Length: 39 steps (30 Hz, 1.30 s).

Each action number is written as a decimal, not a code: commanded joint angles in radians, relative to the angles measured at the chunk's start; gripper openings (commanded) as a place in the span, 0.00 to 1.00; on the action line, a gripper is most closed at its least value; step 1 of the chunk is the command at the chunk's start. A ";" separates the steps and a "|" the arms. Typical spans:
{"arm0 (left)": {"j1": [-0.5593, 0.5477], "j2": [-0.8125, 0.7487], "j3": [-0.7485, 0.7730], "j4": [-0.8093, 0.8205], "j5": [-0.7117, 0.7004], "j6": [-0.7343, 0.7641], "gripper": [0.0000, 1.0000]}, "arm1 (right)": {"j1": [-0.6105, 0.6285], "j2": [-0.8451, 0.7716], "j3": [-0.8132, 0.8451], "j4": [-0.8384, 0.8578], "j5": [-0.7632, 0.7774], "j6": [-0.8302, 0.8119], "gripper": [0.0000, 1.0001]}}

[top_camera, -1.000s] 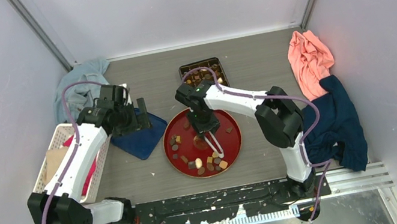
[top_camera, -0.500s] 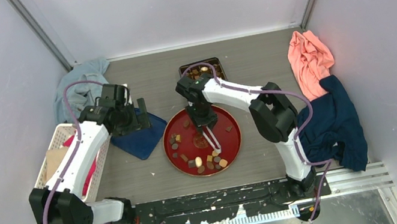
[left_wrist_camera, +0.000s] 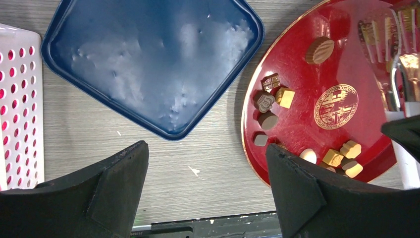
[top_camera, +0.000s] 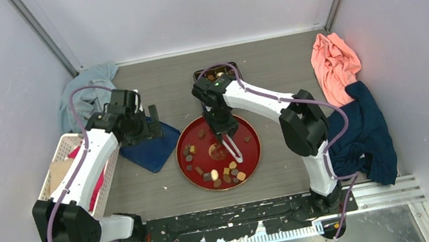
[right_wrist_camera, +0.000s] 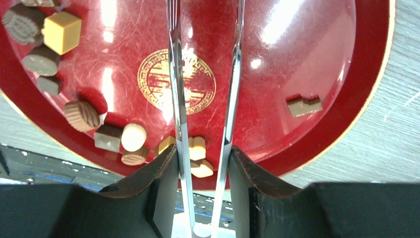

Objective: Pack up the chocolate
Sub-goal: Pick up the fake chocolate from the plate, then place the fake chocolate in the packing box.

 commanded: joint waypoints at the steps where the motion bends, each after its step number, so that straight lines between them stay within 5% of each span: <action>1: 0.005 0.001 0.043 0.021 -0.005 0.014 0.89 | -0.004 -0.121 0.067 -0.060 0.013 -0.016 0.19; 18: 0.005 -0.010 0.035 0.022 0.003 0.013 0.89 | -0.166 -0.074 0.247 -0.091 -0.014 -0.078 0.19; 39: 0.005 0.013 0.051 0.024 -0.004 0.018 0.89 | -0.159 0.091 0.324 -0.064 -0.098 -0.070 0.19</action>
